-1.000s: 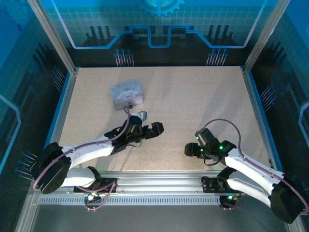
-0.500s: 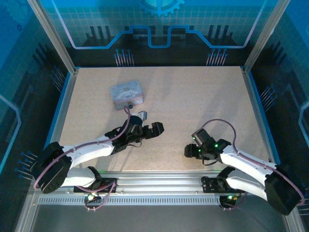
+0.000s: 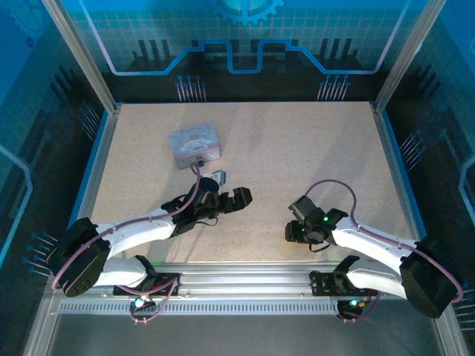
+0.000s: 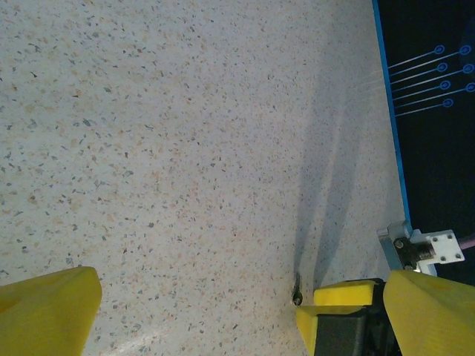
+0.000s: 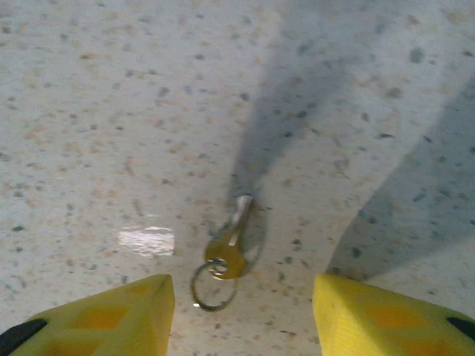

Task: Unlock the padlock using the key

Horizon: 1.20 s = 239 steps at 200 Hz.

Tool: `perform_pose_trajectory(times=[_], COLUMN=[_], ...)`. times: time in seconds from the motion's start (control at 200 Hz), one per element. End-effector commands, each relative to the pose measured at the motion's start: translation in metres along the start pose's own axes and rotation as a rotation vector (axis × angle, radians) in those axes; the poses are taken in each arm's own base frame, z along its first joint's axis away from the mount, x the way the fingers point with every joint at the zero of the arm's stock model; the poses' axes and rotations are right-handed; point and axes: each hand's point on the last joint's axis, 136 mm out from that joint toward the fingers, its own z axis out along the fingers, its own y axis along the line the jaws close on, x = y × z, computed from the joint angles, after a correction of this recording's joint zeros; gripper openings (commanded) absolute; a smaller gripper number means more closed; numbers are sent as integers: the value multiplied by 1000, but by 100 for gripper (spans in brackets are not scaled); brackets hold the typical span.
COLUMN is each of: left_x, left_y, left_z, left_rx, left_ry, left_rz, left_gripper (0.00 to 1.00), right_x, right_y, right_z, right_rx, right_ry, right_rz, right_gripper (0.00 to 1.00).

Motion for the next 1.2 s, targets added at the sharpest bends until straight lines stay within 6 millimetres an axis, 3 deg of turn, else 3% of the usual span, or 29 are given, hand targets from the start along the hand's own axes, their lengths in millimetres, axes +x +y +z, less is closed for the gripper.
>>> perform_pose_trajectory(times=[0.0, 0.51, 1.191], left_x=[4, 3, 4], left_y=[3, 3, 5], left_z=[1, -1, -1], left_rx=[-6, -8, -14], left_ry=[4, 0, 3], left_rz=[-3, 3, 4], left_gripper=[99, 99, 99], right_x=[-10, -9, -8], right_y=[13, 14, 14], right_z=[-7, -2, 4], right_rx=[-15, 23, 71], right_ry=[-33, -13, 6], right_rz=[-20, -31, -58], right_gripper=[53, 49, 25])
